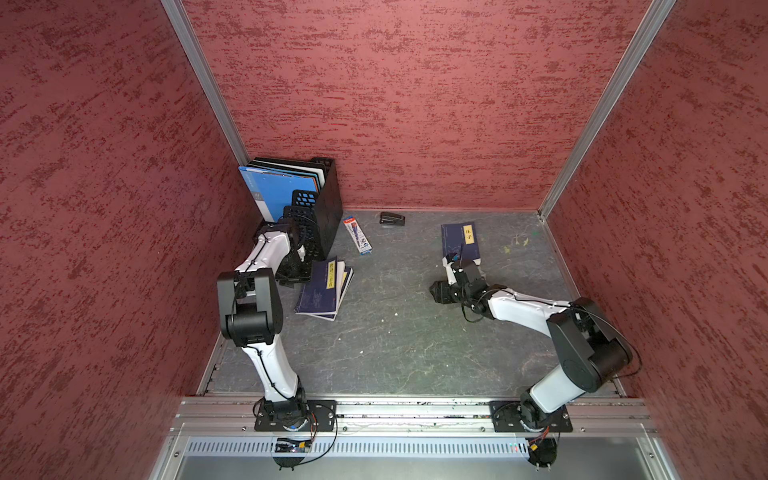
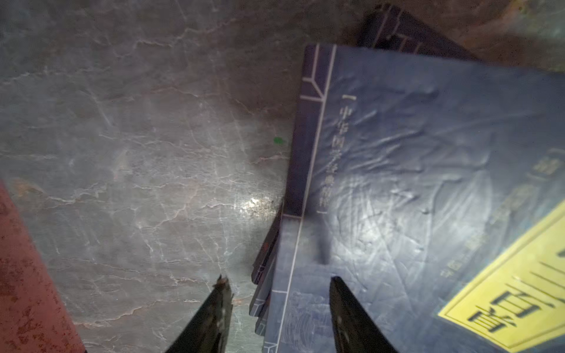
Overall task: Wipe the cover of the book
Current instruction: Place the book on the book.
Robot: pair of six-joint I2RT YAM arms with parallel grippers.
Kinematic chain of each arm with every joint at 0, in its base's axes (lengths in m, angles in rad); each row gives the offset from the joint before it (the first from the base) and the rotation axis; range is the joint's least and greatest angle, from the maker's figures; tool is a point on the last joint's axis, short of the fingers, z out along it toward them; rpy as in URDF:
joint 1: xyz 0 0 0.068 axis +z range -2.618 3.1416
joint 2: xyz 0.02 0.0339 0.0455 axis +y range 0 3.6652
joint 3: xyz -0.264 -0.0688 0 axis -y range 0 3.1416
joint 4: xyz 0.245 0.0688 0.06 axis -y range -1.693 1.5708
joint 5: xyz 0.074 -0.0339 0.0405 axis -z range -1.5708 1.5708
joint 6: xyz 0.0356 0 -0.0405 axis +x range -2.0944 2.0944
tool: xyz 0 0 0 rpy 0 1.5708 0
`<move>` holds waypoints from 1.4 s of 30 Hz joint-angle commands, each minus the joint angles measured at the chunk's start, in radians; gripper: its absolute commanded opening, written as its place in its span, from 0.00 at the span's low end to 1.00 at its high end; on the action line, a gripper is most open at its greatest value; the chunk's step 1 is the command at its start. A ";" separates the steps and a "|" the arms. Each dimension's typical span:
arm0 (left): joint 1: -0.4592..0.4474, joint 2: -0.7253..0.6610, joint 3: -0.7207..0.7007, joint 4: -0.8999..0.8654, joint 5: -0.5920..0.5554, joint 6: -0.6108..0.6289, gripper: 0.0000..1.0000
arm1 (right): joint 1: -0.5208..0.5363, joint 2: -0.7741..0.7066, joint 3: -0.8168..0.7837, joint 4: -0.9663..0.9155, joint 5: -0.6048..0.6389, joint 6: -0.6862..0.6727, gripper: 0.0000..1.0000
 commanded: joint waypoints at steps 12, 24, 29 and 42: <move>0.050 -0.017 -0.097 0.412 0.386 -0.187 0.60 | -0.006 -0.023 0.003 0.016 0.000 -0.013 0.69; 0.051 0.033 -0.075 0.428 0.362 -0.207 0.60 | -0.006 -0.038 -0.001 0.003 0.008 -0.009 0.70; 0.057 -0.040 -0.132 0.481 0.316 -0.220 0.61 | -0.006 -0.033 0.005 0.002 0.007 -0.009 0.70; 0.086 0.019 -0.112 0.473 0.428 -0.210 0.68 | -0.006 -0.031 0.006 -0.009 0.016 -0.013 0.70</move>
